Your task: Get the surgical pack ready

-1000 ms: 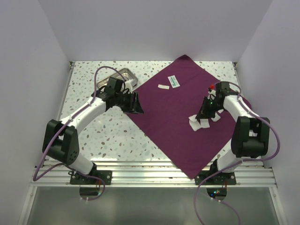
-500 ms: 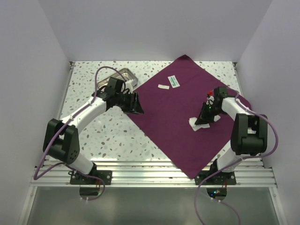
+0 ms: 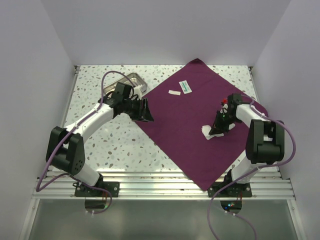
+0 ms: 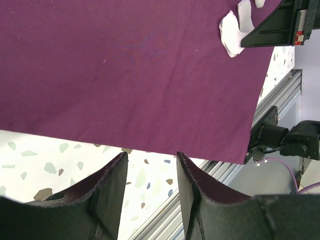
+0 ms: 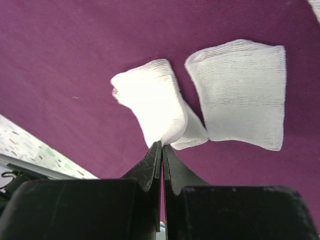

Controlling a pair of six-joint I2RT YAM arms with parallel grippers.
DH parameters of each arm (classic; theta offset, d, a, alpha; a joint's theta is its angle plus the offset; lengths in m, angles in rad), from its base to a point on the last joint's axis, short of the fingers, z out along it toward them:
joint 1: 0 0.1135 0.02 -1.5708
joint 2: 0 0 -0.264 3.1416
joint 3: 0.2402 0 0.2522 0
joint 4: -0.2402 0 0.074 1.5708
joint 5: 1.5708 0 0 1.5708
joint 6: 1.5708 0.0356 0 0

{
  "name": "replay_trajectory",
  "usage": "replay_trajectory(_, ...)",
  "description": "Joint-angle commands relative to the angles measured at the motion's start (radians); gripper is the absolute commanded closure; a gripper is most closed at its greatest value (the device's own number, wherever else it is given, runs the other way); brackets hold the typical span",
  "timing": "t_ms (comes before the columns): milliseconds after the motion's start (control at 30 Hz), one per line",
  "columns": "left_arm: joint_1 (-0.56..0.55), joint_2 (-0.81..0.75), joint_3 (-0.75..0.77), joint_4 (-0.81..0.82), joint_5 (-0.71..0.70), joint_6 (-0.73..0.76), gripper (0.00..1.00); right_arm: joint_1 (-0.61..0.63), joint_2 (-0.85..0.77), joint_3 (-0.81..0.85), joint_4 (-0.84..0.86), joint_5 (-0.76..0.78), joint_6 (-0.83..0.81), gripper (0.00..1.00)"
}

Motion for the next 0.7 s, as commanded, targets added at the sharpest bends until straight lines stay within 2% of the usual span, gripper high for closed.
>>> replay_trajectory(0, -0.001, 0.006, 0.04, 0.032, 0.025, 0.019, 0.53, -0.007, 0.022, 0.006, 0.011, 0.047, -0.009, 1.0)
replay_trajectory(267, -0.001, 0.011, 0.035, 0.034, 0.025, 0.02, 0.53, -0.007, 0.01, -0.004, 0.004, 0.076, -0.014, 1.0)
replay_trajectory(400, -0.001, 0.017, 0.034, 0.037, 0.031, 0.016, 0.53, -0.007, -0.002, 0.005, -0.017, 0.083, -0.009, 0.91)
replay_trajectory(567, -0.001, 0.015, 0.035, 0.038, 0.033, 0.016, 0.53, -0.006, -0.045, -0.01, -0.034, 0.087, 0.008, 0.68)
replay_trajectory(667, -0.001, 0.015, 0.035, 0.037, 0.03, 0.016, 0.53, -0.007, -0.065, -0.031, -0.025, 0.086, 0.022, 0.65)
